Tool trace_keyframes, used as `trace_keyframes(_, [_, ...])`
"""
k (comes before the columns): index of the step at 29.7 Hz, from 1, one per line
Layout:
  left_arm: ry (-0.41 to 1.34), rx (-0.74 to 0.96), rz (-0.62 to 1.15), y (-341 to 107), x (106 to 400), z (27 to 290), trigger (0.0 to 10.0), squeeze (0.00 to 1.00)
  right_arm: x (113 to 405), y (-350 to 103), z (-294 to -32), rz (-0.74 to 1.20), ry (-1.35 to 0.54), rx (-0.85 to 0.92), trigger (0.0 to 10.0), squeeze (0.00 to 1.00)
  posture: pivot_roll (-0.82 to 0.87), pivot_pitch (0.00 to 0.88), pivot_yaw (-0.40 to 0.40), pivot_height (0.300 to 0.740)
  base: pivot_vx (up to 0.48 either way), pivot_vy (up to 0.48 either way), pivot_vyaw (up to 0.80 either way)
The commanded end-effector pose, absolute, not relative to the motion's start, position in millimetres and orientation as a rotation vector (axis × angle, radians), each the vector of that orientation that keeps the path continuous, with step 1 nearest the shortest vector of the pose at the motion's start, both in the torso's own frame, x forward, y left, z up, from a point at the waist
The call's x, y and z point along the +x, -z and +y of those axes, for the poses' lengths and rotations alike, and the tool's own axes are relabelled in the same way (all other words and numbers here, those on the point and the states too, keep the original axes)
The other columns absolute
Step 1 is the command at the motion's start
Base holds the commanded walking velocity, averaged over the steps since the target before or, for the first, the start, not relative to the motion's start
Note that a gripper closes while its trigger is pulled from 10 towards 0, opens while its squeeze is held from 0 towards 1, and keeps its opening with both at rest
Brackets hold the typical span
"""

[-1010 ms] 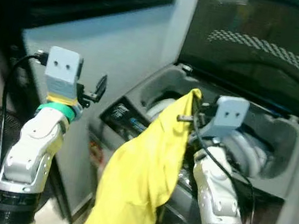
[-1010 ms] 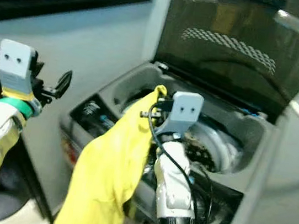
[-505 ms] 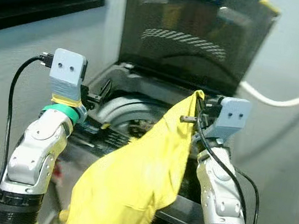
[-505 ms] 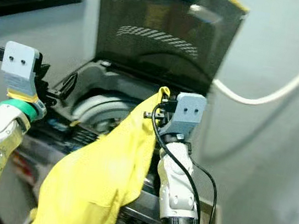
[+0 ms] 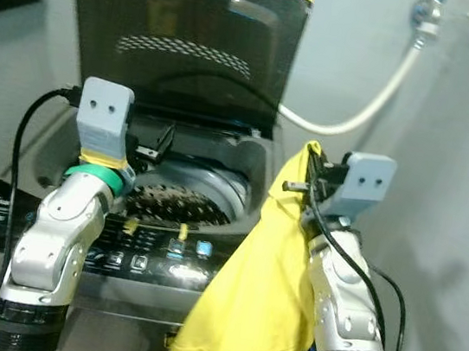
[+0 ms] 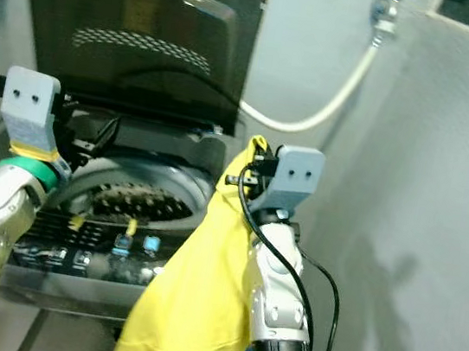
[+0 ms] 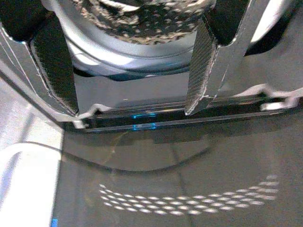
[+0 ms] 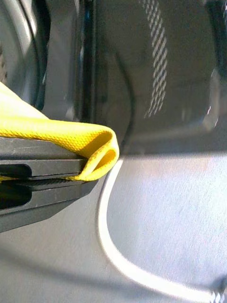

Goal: Clothes washing

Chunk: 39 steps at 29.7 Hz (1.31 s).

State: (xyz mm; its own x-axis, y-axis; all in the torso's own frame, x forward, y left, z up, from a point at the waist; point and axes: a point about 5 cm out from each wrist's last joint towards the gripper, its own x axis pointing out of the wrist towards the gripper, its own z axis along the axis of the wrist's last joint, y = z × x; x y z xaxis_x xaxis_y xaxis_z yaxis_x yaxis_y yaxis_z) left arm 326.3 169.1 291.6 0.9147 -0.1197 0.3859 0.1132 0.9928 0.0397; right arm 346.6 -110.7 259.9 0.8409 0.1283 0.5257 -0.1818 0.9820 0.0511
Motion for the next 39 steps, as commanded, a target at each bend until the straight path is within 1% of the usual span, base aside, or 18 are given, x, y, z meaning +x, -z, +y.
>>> trace_keyframes(1, [0.134, 0.013, -0.398, -290.6, 325.7, 166.1, 10.0, 0.0, 346.6, -262.0, -115.9, -0.559, -0.146, 0.107, 10.0, 0.0, 0.04, 0.037, 0.045, 0.74, 0.0, 0.0, -0.8])
trace_keyframes(4, [0.129, 0.013, -0.395, -289.9, 325.7, 166.4, 10.0, 0.0, 346.6, -262.2, -116.2, -0.561, -0.145, 0.102, 10.0, 0.0, 0.04, 0.04, 0.045, 0.74, 0.0, 0.0, -0.58])
trace_keyframes(18, [0.111, 0.027, -0.403, -288.3, 325.5, 163.1, 10.0, 0.0, 346.0, -260.9, -114.9, -0.563, -0.148, 0.079, 10.0, 0.0, 0.04, 0.045, 0.044, 0.74, 0.0, 0.0, 0.0])
trace_keyframes(25, [0.111, 0.04, -0.399, -287.4, 326.4, 161.9, 10.0, 0.0, 346.2, -260.8, -115.1, -0.563, -0.146, 0.079, 10.0, 0.0, 0.04, 0.046, 0.044, 0.74, 0.0, -0.439, 0.0])
trace_keyframes(31, [0.118, 0.039, -0.395, -287.3, 326.4, 161.4, 10.0, 0.0, 346.2, -260.5, -115.3, -0.563, -0.143, 0.079, 10.0, 0.0, 0.04, 0.045, 0.046, 0.74, 0.0, -0.252, 0.0])
trace_keyframes(39, [0.123, 0.028, -0.4, -288.5, 326.3, 160.6, 10.0, 0.0, 346.2, -260.4, -115.6, -0.562, -0.141, 0.082, 10.0, 0.0, 0.04, 0.046, 0.048, 0.74, 0.0, 0.0, 0.0])
